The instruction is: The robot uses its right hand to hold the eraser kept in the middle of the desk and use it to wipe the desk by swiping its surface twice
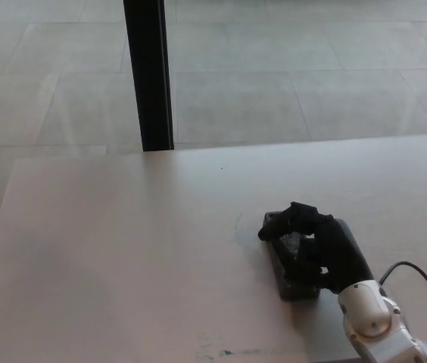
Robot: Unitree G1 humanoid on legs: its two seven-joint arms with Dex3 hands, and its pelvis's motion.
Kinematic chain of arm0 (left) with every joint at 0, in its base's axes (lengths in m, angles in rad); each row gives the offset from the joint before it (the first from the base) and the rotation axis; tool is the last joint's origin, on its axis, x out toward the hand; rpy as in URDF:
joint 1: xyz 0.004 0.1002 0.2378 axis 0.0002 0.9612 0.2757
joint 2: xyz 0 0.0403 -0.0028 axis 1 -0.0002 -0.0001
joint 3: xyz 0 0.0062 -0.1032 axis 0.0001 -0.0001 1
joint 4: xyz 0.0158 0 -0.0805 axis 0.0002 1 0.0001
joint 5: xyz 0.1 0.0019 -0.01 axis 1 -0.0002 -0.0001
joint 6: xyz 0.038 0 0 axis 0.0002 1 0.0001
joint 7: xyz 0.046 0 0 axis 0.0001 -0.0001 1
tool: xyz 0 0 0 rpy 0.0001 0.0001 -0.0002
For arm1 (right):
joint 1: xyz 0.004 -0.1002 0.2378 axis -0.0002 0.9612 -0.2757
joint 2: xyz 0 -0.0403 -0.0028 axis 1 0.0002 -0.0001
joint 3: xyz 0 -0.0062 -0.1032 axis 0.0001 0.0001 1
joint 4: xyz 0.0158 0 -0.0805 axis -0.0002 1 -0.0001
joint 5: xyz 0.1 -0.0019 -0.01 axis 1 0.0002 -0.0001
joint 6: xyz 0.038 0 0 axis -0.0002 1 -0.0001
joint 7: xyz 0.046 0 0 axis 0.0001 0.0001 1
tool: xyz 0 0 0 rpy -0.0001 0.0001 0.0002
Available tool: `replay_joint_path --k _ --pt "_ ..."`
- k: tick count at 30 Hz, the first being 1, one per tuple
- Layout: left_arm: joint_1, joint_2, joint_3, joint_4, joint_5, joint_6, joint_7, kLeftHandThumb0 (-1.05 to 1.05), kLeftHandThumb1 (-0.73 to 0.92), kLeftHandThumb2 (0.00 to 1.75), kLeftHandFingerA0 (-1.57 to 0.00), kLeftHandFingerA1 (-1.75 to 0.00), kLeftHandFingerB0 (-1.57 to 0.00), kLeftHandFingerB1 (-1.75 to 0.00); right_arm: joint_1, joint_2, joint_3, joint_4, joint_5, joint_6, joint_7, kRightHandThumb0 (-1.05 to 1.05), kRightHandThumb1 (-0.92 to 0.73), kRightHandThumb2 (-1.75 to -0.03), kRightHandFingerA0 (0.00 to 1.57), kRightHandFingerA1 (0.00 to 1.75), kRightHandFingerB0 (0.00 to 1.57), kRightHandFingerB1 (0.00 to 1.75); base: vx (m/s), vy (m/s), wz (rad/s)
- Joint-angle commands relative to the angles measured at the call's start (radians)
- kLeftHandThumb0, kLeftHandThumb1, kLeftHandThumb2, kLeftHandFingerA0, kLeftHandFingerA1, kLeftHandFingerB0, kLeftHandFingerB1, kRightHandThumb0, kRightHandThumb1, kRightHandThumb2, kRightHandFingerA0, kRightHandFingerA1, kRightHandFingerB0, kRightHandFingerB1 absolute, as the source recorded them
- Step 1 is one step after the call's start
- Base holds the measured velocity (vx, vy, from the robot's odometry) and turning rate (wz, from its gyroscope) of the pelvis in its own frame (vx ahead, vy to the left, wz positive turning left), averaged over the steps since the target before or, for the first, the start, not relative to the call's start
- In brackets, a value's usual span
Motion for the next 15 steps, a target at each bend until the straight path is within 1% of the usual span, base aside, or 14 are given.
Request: replay_joint_path --k 1,2,3,4,5,6,7,9,11,12,14,15 --pt "-0.001 0.009 0.011 0.005 -0.018 -0.002 0.01 -0.5 0.48 0.88 -0.8 -0.81 -0.63 -0.69 0.09 -0.08 -0.029 0.104 -0.026 0.03 -0.011 -0.35 -0.73 -0.79 0.9 1.75 0.75 1.5 0.0 0.0 0.0" --pt "-0.003 0.008 0.016 0.005 -0.023 0.0 0.011 -0.5 0.48 0.88 -0.8 -0.81 -0.62 -0.68 0.093 -0.094 -0.045 0.109 -0.016 0.028 -0.01 -0.37 -0.75 -0.77 0.89 1.75 0.74 1.52 0.0 0.0 0.0" --pt "-0.002 0.007 0.022 0.006 -0.029 0.0 0.004 -0.49 0.48 0.89 -0.79 -0.81 -0.61 -0.68 0.106 -0.119 -0.071 0.116 0.001 0.006 0.003 -0.35 -0.78 -0.74 0.87 1.75 0.72 1.5 0.0 0.0 0.0" --pt "0.006 0.005 0.019 0.001 -0.023 -0.014 0.005 -0.49 0.49 0.89 -0.79 -0.8 -0.62 -0.68 0.109 -0.128 -0.091 0.116 0.007 0.034 -0.002 -0.38 -0.8 -0.72 0.9 1.75 0.73 1.48 0.0 0.0 0.0" --pt "0.006 0.004 0.023 0.004 -0.025 -0.019 0.0 -0.49 0.49 0.89 -0.78 -0.8 -0.61 -0.69 0.115 -0.149 -0.09 0.119 -0.011 0.028 -0.011 -0.37 -0.8 -0.71 0.88 1.75 0.72 1.46 0.0 0.0 0.0" --pt "0.006 0.005 0.021 0.004 -0.021 -0.019 0.002 -0.49 0.49 0.9 -0.77 -0.79 -0.62 -0.69 0.121 -0.174 -0.102 0.123 -0.016 0.028 -0.017 -0.36 -0.79 -0.7 0.85 1.74 0.72 1.4 0.0 0.0 0.0" --pt "0.003 0.011 0.017 0.006 -0.015 -0.012 0.012 -0.49 0.49 0.91 -0.77 -0.79 -0.63 -0.69 0.121 -0.192 -0.116 0.147 -0.01 -0.008 -0.016 -0.35 -0.78 -0.71 0.86 1.75 0.73 1.42 0.0 0.0 0.0" --pt "0.01 0.01 0.015 0.001 -0.012 -0.018 0.01 -0.49 0.49 0.91 -0.76 -0.79 -0.63 -0.69 0.123 -0.203 -0.138 0.158 0.001 -0.004 -0.023 -0.36 -0.77 -0.74 0.89 1.74 0.76 1.41 0.0 0.0 0.0" --pt "0.011 0.011 0.015 -0.001 -0.012 -0.015 0.011 -0.48 0.49 0.92 -0.76 -0.79 -0.63 -0.69 0.122 -0.216 -0.164 0.175 0.012 -0.017 -0.033 -0.35 -0.74 -0.73 0.9 1.74 0.77 1.43 0.0 0.0 0.0" --pt "0.013 0.009 0.02 0.0 -0.017 -0.021 0.007 -0.51 0.49 0.9 -0.78 -0.8 -0.64 -0.69 0.123 -0.265 -0.202 0.2 0.03 -0.046 -0.029 -0.36 -0.76 -0.7 0.89 1.75 0.7 1.58 0.0 0.0 0.0" --pt "0.01 0.008 0.029 0.001 -0.025 -0.015 0.003 -0.51 0.49 0.9 -0.78 -0.8 -0.64 -0.69 0.117 -0.273 -0.219 0.214 0.031 -0.047 -0.03 -0.36 -0.76 -0.7 0.89 1.75 0.7 1.58 0.0 0.0 0.0" --pt "0.014 0.011 0.024 0.004 -0.018 -0.026 -0.008 -0.51 0.5 0.91 -0.78 -0.79 -0.62 -0.68 0.101 -0.316 -0.248 0.23 0.041 -0.018 -0.029 -0.34 -0.75 -0.75 0.92 1.75 0.68 1.51 0.0 0.0 0.0"
